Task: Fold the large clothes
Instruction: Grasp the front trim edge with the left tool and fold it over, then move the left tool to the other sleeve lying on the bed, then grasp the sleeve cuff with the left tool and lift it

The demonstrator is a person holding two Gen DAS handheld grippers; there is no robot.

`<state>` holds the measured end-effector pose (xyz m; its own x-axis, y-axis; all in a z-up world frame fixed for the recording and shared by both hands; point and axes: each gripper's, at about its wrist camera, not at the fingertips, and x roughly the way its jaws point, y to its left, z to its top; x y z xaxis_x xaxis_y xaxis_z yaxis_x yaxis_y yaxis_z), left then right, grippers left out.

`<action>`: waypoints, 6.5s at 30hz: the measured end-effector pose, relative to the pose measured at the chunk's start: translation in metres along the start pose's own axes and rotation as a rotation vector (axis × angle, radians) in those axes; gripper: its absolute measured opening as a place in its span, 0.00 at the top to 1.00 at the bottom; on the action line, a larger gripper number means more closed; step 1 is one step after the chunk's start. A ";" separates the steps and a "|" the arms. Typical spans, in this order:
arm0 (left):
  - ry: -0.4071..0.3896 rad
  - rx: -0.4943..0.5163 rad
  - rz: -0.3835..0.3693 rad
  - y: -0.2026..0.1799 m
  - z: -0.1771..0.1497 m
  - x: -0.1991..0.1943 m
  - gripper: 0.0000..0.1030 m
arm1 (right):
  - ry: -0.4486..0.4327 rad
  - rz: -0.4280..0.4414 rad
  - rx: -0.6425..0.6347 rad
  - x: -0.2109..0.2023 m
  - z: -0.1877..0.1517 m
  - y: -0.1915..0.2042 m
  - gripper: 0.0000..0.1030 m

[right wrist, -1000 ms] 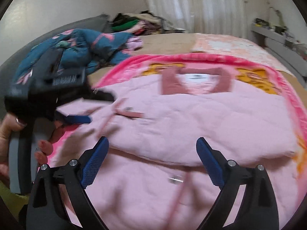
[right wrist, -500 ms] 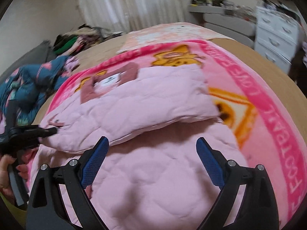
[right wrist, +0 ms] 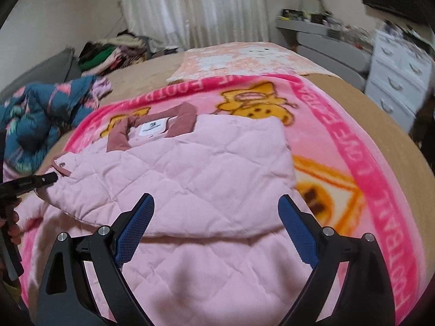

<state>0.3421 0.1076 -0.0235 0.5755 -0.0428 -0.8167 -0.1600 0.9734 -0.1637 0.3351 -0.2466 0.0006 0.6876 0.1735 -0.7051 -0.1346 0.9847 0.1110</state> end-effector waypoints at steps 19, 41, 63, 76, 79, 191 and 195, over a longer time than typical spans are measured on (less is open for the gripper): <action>0.080 0.089 0.195 -0.014 -0.023 0.036 0.78 | 0.209 -0.028 -0.034 0.101 -0.018 -0.023 0.09; 0.025 0.086 0.202 -0.051 -0.030 -0.044 0.09 | -0.046 0.095 0.099 -0.028 -0.014 -0.049 0.04; -0.114 -0.043 0.198 0.016 -0.047 -0.123 0.09 | -0.123 0.093 -0.032 -0.087 0.003 0.057 0.04; -0.215 -0.174 0.295 0.095 -0.055 -0.153 0.09 | -0.146 0.145 -0.156 -0.099 0.018 0.148 0.04; -0.215 -0.213 0.306 0.115 -0.060 -0.153 0.09 | -0.157 0.159 -0.175 -0.103 0.020 0.166 0.04; -0.553 -0.283 0.164 0.134 0.002 -0.244 0.92 | -0.109 0.185 -0.046 -0.117 -0.017 0.098 0.04; -0.559 -0.237 0.157 0.110 0.008 -0.247 0.92 | -0.119 0.193 -0.019 -0.120 -0.016 0.085 0.04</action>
<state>0.1888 0.2271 0.1643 0.8528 0.2831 -0.4389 -0.4133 0.8796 -0.2357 0.2295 -0.1844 0.0829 0.7271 0.3605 -0.5842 -0.2846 0.9327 0.2214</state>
